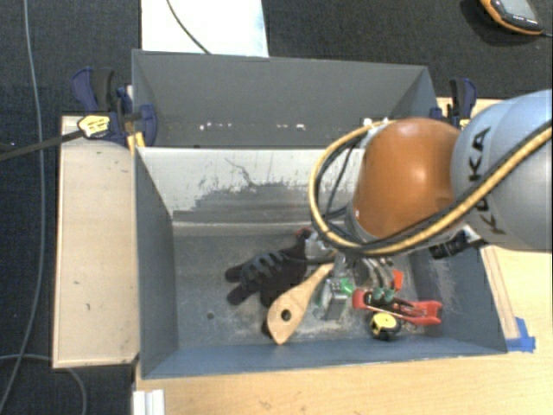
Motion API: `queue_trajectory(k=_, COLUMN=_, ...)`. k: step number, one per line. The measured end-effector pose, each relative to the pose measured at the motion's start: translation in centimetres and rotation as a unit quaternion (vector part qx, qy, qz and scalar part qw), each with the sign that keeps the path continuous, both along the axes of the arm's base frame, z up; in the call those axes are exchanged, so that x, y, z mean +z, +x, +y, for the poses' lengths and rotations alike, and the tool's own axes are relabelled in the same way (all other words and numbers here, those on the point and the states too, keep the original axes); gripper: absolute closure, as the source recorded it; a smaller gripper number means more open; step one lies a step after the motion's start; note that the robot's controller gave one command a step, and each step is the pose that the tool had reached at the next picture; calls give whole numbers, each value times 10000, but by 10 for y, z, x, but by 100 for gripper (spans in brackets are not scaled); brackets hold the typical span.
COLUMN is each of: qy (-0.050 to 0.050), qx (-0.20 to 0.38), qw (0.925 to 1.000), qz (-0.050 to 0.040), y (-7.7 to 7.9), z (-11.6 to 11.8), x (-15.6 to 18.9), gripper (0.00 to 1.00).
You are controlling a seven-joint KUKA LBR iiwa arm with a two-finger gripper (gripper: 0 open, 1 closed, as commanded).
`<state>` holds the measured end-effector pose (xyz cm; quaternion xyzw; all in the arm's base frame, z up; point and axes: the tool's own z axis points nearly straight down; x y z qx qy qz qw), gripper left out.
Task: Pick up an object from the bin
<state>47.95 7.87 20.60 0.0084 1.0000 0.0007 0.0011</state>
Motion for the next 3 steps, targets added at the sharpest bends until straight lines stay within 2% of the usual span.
queue_trajectory(k=1, qy=0, qx=-1, qw=10000, qz=0, y=0, z=0, x=0, gripper=0)
queue_trajectory(k=2, qy=1, qx=1009, qw=9949, qz=-31, y=47, z=4, x=-20, gripper=0)
queue_trajectory(k=3, qy=3, qx=-548, qw=9985, qz=2, y=1, z=3, x=-45, gripper=0)
